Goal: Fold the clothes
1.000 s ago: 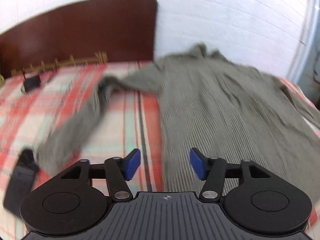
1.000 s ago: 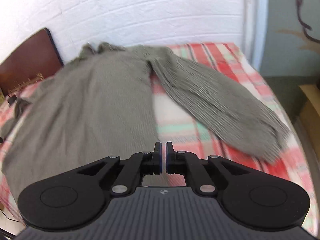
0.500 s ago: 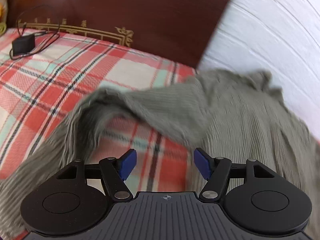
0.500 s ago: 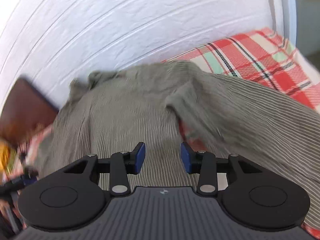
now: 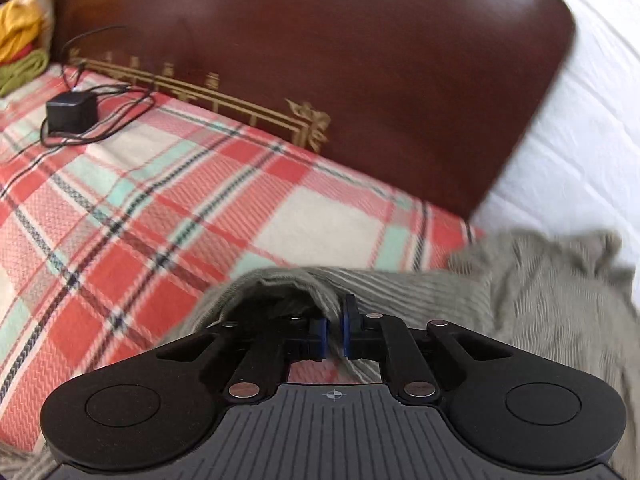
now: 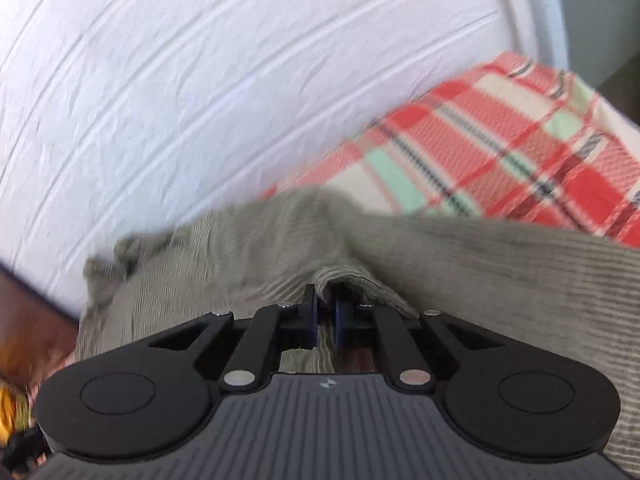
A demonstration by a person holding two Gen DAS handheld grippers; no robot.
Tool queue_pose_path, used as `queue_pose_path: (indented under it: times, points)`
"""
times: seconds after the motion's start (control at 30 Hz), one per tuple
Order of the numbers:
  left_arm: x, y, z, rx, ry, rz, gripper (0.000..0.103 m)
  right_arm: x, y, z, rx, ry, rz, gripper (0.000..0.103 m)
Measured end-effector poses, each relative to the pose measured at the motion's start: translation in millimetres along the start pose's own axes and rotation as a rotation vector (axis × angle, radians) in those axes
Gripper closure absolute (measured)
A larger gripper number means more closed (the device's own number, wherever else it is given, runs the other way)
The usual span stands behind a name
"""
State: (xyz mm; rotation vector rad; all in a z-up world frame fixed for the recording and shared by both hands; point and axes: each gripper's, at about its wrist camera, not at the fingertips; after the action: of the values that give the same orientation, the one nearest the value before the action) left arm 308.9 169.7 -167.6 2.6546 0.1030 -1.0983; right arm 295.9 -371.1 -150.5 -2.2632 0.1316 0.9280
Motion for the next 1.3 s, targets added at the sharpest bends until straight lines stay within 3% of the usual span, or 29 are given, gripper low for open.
queue_pose_path:
  times: [0.23, 0.33, 0.43, 0.47, 0.5, 0.57, 0.7, 0.8, 0.9, 1.0, 1.07, 1.1, 1.13, 1.17, 1.2, 1.3]
  points:
    - [7.2, 0.3, 4.3, 0.049, 0.022, -0.027, 0.098, 11.0, 7.7, 2.4, -0.012, -0.003, 0.02, 0.101]
    - [0.3, -5.7, 5.1, 0.043, 0.009, -0.015, 0.09, 8.3, 10.4, -1.1, 0.004, -0.014, 0.004, 0.102]
    - [-12.8, -9.6, 8.2, 0.057, 0.004, -0.015, 0.053, 1.1, 12.9, -1.4, 0.009, -0.024, -0.02, 0.092]
    - [-19.7, -9.3, 10.6, 0.075, 0.008, -0.014, 0.048, -4.7, 12.9, -0.6, 0.005, -0.017, -0.018, 0.083]
    - [-27.4, -8.4, 13.7, 0.099, 0.012, -0.012, 0.046, -12.0, 12.3, 0.6, -0.003, -0.009, -0.017, 0.07]
    - [-44.5, -5.5, 21.6, 0.157, 0.018, -0.006, 0.042, -27.9, 11.7, 4.4, -0.038, -0.007, -0.036, 0.056]
    - [-81.8, 3.1, 52.2, 0.272, -0.017, 0.065, 0.032, -62.0, 14.3, 20.8, -0.132, -0.045, -0.078, 0.055]
    - [-106.1, 12.4, 87.7, 0.393, -0.074, 0.14, 0.029, -82.4, 24.1, 42.5, -0.216, -0.105, -0.062, 0.054]
    - [-118.9, 23.7, 115.9, 0.548, -0.084, 0.143, 0.026, -93.4, 31.9, 61.5, -0.279, -0.152, -0.051, 0.054]
    - [-117.0, 33.7, 127.6, 0.594, -0.081, 0.12, 0.025, -98.0, 36.8, 74.1, -0.299, -0.182, -0.055, 0.054]
    - [-113.3, 36.4, 128.3, 0.56, -0.096, 0.128, 0.025, -96.3, 36.8, 76.6, -0.283, -0.195, -0.063, 0.056]
    - [-111.9, 36.9, 128.7, 0.544, -0.103, 0.13, 0.029, -94.6, 35.4, 77.9, -0.286, -0.209, -0.064, 0.063]
    - [-110.9, 37.0, 129.6, 0.535, -0.11, 0.128, 0.039, -93.0, 34.1, 79.1, -0.289, -0.222, -0.066, 0.073]
    - [-111.3, 36.7, 130.2, 0.534, -0.113, 0.125, 0.06, -91.6, 32.9, 80.1, -0.292, -0.234, -0.066, 0.095]
    - [-112.7, 36.0, 130.4, 0.538, -0.114, 0.122, 0.086, -91.7, 32.8, 80.3, -0.296, -0.239, -0.057, 0.1]
    - [-115.6, 30.1, 127.6, 0.52, -0.127, 0.109, 0.1, -94.4, 37.4, 76.4, -0.276, -0.222, -0.025, 0.1]
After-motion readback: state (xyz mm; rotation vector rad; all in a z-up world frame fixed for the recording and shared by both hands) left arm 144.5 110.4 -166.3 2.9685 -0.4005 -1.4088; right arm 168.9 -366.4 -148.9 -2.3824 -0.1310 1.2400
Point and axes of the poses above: each gripper's, at about its wrist camera, not at the fingertips, and x roughly the way its jaws point, y to its right, z to its underside, and after that the axes turned 4 degrees about x, right-handed
